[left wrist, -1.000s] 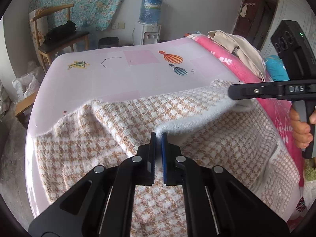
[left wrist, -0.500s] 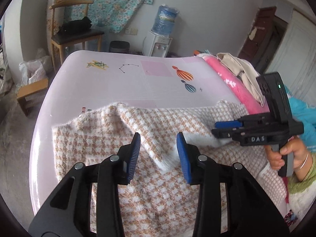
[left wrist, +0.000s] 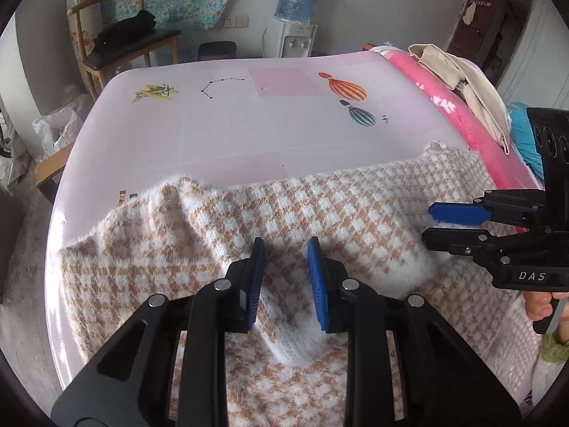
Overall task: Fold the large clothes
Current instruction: 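Fold the collar down over the coat body with both grippers and release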
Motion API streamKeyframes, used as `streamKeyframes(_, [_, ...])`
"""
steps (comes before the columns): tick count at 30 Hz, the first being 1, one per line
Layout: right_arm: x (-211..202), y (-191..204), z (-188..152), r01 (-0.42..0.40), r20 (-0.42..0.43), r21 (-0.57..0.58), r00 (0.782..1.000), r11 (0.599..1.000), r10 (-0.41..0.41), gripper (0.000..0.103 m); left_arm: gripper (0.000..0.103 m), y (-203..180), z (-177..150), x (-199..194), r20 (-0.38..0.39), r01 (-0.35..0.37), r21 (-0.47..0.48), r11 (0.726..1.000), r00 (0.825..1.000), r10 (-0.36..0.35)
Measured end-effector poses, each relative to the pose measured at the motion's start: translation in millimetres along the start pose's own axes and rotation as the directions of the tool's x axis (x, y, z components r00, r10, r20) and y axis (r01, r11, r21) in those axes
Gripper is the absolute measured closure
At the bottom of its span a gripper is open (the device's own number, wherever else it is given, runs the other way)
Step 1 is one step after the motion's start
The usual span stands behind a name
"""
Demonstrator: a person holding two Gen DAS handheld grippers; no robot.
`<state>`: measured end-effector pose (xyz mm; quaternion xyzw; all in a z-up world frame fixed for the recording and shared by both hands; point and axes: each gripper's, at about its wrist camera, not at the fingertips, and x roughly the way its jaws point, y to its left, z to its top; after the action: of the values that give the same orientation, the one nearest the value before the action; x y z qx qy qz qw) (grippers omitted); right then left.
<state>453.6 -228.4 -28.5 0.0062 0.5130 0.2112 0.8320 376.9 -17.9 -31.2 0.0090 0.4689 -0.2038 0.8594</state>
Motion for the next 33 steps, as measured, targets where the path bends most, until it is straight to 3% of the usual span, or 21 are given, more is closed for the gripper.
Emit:
streamKeyframes(3, [-9,-1,6,-0.003,-0.016,0.049,1.0,0.999,0.003,0.069,0.08,9,-2,-3,-0.008,0.035,-0.035,0.999,0.999,-0.035])
streamKeyframes(6, [-17,4,22,-0.032,0.045,0.054,0.999,0.998,0.03,0.069,0.08,14,-8,-5,0.009,0.061,-0.056,0.997,0.998,-0.061])
streamKeyframes(10, [4,18,31,-0.164,0.053,0.078,0.986,0.983,0.16,0.073,0.086,19,-12,-9,0.021,0.073,-0.069,0.995,0.997,-0.072])
streamKeyframes(12, [22,27,25,-0.134,0.015,0.052,0.991,0.99,0.134,0.077,0.087,26,-13,-14,0.042,0.08,-0.119,0.99,0.996,-0.075])
streamKeyframes(16, [18,34,14,-0.102,0.022,0.011,0.995,0.995,0.102,0.078,0.087,39,-9,-33,0.114,0.128,-0.247,0.961,0.988,-0.102])
streamKeyframes(21, [12,53,-1,0.004,0.018,-0.122,1.0,0.992,-0.002,0.078,0.087,17,6,-24,0.067,0.074,-0.181,0.981,0.996,-0.063])
streamKeyframes(24, [8,57,-13,0.042,0.028,-0.146,0.999,0.988,-0.039,0.078,0.087,7,6,-1,-0.012,0.028,-0.15,0.988,0.999,-0.03])
streamKeyframes(26, [3,56,-21,0.064,0.036,-0.157,0.998,0.986,-0.059,0.078,0.087,6,0,4,-0.008,0.013,-0.13,0.991,1.0,-0.014])
streamKeyframes(33, [-33,27,-22,0.087,0.082,-0.055,0.993,0.995,-0.083,0.08,0.087,3,-10,-6,-0.011,-0.026,-0.018,1.0,1.0,0.026])
